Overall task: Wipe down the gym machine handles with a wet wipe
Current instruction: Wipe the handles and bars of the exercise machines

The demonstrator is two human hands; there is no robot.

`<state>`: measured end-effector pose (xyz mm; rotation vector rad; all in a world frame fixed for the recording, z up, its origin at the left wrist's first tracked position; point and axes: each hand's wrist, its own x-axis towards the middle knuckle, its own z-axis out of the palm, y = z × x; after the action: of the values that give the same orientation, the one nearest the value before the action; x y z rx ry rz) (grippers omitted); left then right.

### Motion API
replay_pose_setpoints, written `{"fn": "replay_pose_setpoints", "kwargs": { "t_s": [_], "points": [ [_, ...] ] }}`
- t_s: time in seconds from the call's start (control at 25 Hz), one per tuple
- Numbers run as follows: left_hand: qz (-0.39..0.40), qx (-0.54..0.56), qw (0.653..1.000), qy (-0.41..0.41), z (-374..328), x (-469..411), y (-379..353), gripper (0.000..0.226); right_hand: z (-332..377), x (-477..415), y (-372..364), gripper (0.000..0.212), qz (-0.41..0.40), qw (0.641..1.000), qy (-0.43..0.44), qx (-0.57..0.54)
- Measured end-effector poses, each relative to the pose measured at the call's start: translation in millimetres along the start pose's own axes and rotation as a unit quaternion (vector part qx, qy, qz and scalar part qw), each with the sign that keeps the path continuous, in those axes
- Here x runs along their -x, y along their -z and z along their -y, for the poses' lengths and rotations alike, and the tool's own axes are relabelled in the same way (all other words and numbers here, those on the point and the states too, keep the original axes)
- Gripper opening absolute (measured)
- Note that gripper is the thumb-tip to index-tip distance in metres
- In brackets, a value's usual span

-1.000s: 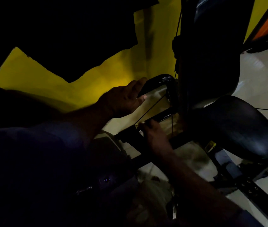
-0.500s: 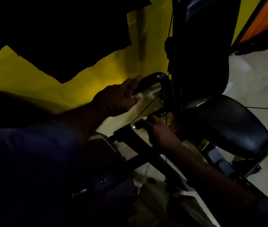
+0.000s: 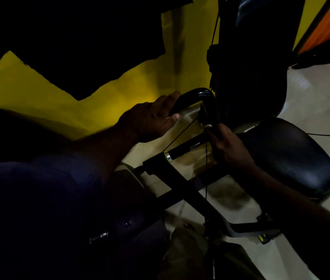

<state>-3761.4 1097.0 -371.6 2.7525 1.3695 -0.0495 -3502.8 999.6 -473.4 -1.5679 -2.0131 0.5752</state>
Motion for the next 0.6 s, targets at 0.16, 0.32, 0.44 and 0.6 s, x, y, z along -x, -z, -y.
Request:
{"fn": "replay_pose_setpoints", "kwargs": {
  "t_s": [0.16,0.32,0.44,0.6],
  "points": [
    [0.003,0.012,1.0,0.022,2.2,0.1,-6.5,0.072,23.8,17.9,-34.6,0.028,-0.086,0.992,-0.085,-0.027],
    [-0.012,0.003,1.0,0.002,3.4,1.5,-5.4,0.071,48.2,46.4,-54.5,0.027,-0.048,0.975,-0.122,-0.179],
    [-0.031,-0.004,0.999,-0.007,5.6,1.7,-7.4,0.073,38.5,21.3,-17.6,0.019,-0.279,0.937,-0.175,-0.112],
    [-0.037,0.001,0.999,-0.011,2.5,2.4,-5.0,0.072,34.7,-39.9,19.3,0.024,-0.355,0.895,-0.169,-0.21]
  ]
}}
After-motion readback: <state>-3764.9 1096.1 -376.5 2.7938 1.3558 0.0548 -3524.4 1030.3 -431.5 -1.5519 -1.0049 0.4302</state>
